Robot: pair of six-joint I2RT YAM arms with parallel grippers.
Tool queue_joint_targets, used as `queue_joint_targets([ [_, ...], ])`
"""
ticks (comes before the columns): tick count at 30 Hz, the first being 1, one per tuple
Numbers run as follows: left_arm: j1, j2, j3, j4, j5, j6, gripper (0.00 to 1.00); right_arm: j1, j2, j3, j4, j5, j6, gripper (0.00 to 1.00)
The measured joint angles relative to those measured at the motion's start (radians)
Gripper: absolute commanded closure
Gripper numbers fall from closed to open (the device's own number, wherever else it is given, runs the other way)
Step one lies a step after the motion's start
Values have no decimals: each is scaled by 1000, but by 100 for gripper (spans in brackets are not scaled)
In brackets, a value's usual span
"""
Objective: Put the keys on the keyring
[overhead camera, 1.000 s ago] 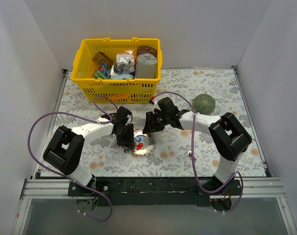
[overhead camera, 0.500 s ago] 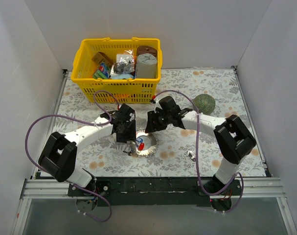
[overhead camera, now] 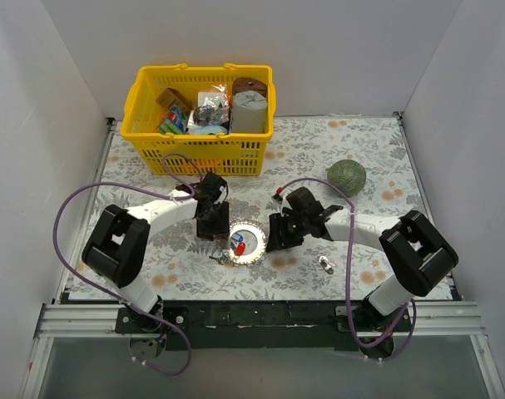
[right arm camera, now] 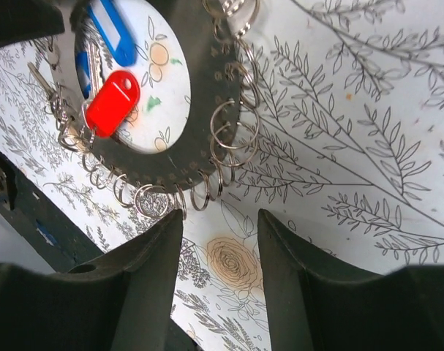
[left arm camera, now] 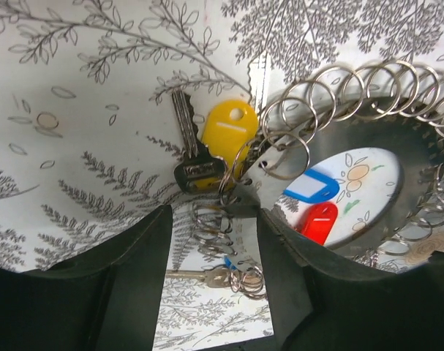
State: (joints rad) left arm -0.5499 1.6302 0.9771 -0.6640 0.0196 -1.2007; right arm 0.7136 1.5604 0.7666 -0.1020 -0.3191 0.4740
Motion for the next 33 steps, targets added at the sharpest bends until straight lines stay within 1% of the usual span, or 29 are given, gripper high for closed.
queue_joint_targets([
  [2, 13, 14, 0, 17, 30, 2, 54, 0, 0, -16, 5, -10, 10, 48],
  [5, 25, 19, 0, 38, 64, 3, 60, 0, 8, -23, 37, -33, 23, 51],
  [8, 26, 19, 0, 60, 101, 4, 65, 0, 42, -23, 96, -66, 42, 60],
  [9, 26, 19, 0, 64, 109, 4, 66, 0, 55, -23, 118, -79, 51, 65],
  [10, 26, 19, 0, 68, 119, 3, 68, 0, 68, -23, 137, -90, 58, 67],
  [11, 26, 19, -2, 71, 122, 4, 70, 0, 78, -22, 151, -100, 64, 73],
  [13, 27, 19, -8, 73, 130, 0, 71, -1, 97, -18, 164, -110, 74, 78],
  [14, 29, 19, -14, 74, 131, 0, 73, -1, 102, -14, 163, -109, 78, 85],
  [16, 34, 14, -29, 74, 131, -4, 74, -3, 116, 2, 155, -110, 77, 90],
  [17, 37, 9, -37, 74, 133, -8, 75, -5, 122, 12, 144, -108, 77, 90],
  [22, 42, -28, -79, 72, 135, -29, 76, -16, 169, 112, 52, -90, 31, 90],
  [25, 35, -55, -108, 65, 146, -49, 76, -32, 202, 183, 18, -58, -8, 87],
  [28, 11, -80, -124, 63, 164, -73, 75, -50, 218, 243, -3, -31, -39, 81],
  [30, -4, -91, -126, 64, 176, -86, 73, -60, 219, 270, -10, -21, -55, 74],
  [31, -12, -96, -126, 67, 181, -91, 68, -66, 219, 284, -16, -17, -61, 71],
  [32, -19, -100, -126, 69, 188, -93, 66, -70, 219, 301, -23, -15, -69, 62],
  [33, -24, -103, -126, 72, 194, -93, 62, -72, 220, 314, -27, -11, -78, 58],
])
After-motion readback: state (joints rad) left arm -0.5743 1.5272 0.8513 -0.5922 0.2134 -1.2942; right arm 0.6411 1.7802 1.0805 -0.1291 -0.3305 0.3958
